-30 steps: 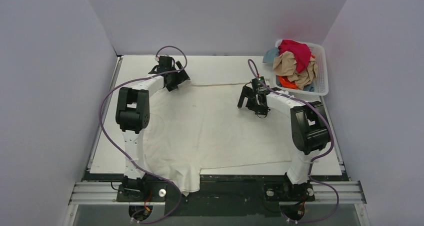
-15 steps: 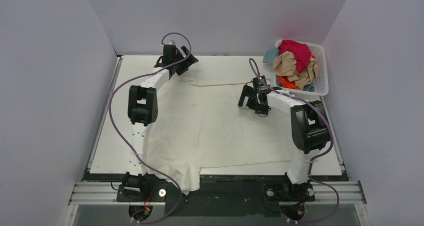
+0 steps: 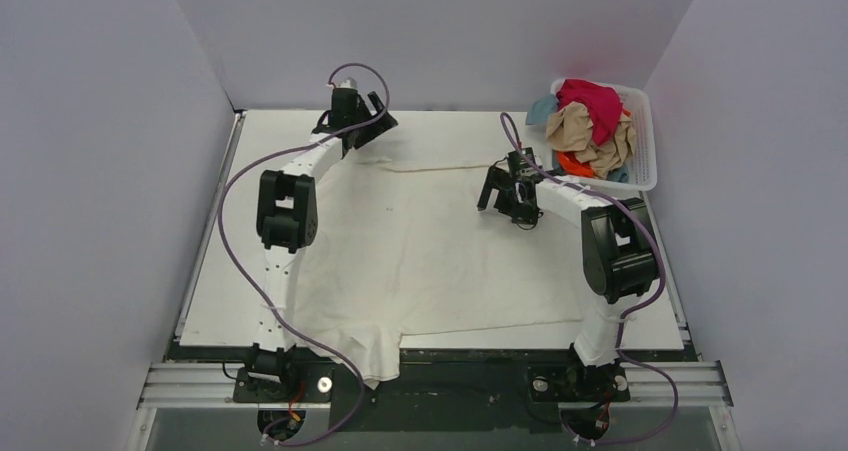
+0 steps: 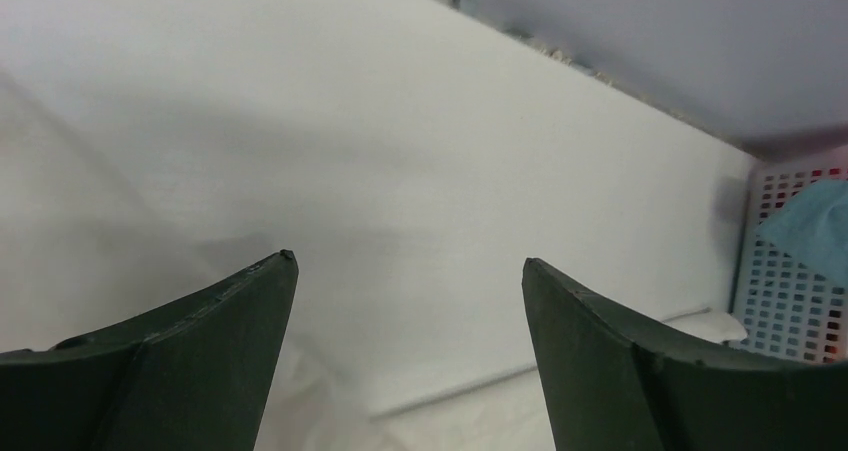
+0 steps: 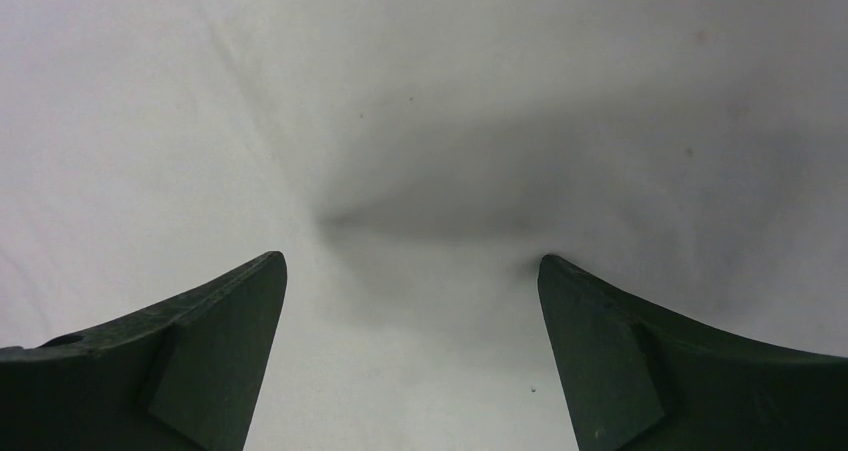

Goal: Fold and stack the t-shirts
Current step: Flatten out the tshirt

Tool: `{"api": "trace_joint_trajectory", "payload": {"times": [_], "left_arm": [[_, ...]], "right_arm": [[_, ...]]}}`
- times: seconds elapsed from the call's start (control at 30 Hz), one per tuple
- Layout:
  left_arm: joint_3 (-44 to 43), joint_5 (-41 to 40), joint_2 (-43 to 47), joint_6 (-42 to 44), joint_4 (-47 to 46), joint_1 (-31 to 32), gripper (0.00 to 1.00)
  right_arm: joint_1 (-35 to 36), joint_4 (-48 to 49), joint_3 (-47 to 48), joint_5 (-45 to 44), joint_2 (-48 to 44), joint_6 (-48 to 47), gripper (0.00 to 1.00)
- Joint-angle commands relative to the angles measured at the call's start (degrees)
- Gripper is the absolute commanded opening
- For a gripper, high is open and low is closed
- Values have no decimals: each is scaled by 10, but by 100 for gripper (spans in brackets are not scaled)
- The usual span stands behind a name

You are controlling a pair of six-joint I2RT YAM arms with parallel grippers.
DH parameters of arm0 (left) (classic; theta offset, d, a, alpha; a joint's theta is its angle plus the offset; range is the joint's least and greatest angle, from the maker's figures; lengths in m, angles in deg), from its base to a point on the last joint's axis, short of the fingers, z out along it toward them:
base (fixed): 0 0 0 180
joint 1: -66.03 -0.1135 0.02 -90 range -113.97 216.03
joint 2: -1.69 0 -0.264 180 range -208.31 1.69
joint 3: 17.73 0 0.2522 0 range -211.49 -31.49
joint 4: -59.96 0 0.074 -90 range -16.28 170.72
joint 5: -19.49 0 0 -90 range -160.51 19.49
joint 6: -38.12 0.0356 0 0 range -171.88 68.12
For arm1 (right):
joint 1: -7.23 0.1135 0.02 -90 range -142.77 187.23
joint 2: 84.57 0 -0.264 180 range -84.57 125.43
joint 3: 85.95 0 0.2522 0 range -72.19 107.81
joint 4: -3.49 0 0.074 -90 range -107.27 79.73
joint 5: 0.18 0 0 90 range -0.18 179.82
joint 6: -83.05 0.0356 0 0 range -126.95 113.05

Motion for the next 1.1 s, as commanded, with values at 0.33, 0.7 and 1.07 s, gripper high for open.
{"api": "trace_joint_trajectory", "payload": {"times": [0.33,0.7,1.07], "left_arm": [[453,-87,342,1,-94,-3,94],[355,-66,230,-28,-60,-3,94],[223,-42,131,-52,-103,2,94]], "right_arm": [[-4,-37,2,-7,13,-20,92],[-4,-42,6,-11,23,-23,92],[-5,-48,11,-17,31,-26,92]]}}
